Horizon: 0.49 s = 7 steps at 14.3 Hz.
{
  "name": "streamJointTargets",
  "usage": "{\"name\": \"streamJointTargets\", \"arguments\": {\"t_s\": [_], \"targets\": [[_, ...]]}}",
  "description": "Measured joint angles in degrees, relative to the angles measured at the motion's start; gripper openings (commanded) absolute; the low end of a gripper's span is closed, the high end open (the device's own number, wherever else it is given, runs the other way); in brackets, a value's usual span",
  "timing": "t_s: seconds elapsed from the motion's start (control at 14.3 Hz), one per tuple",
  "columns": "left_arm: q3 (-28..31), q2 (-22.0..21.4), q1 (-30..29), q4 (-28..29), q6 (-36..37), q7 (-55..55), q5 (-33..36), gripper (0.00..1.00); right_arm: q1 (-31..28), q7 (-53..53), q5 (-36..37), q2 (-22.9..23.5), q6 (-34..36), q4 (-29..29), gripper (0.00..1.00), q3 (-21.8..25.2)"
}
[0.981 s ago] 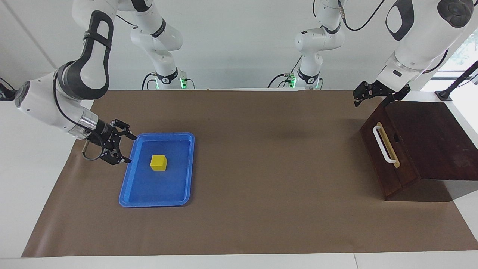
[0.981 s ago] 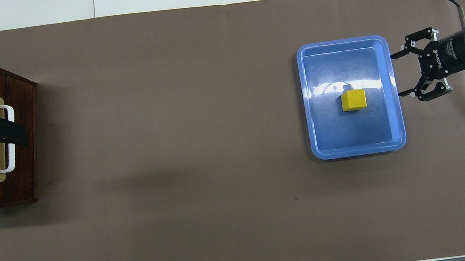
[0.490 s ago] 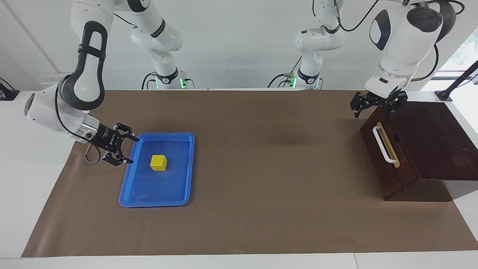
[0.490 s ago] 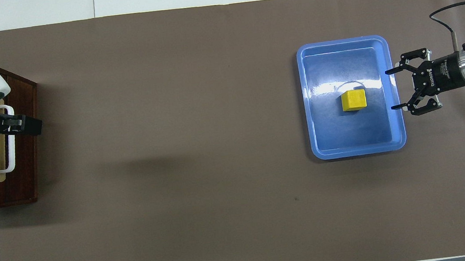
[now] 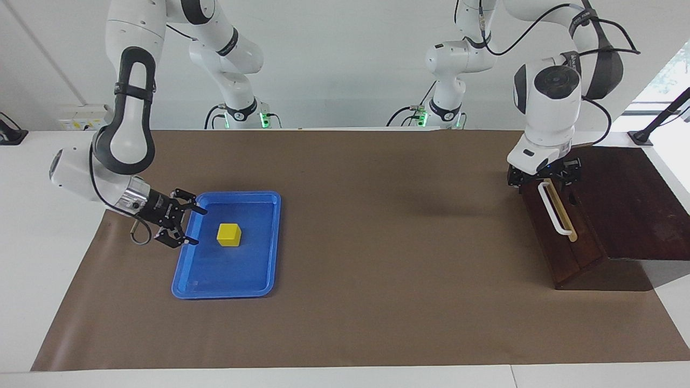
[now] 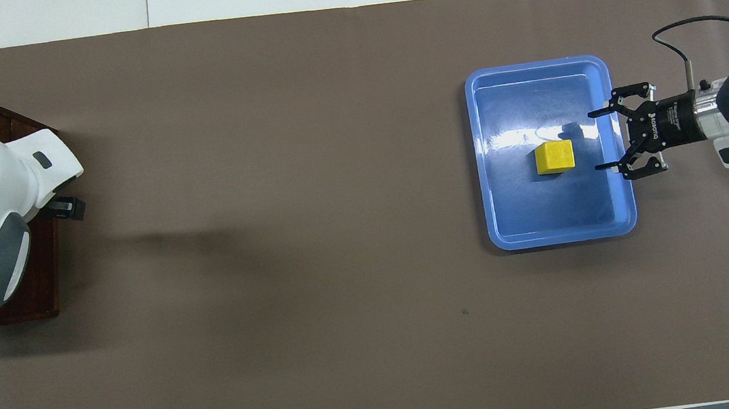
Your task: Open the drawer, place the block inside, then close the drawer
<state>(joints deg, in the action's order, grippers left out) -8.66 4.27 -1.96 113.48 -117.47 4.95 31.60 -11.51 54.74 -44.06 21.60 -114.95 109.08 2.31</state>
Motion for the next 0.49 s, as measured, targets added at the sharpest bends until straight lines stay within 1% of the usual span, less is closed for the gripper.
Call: {"name": "streamJointTargets", "arguments": {"t_s": [0.14,0.49], "targets": [[0.07,1.00,-0.36,1.16,-2.42,0.26,1.06,1.00,0.15,-1.06,-1.02,0.97,-0.67,0.22,1.00,-0.11],[0.24,1.14,-2.40,4.78,-7.46,0.26,1.80,1.00,1.00,-1.10,-1.09,1.11,-2.20,0.90,1.00,-0.26]]}}
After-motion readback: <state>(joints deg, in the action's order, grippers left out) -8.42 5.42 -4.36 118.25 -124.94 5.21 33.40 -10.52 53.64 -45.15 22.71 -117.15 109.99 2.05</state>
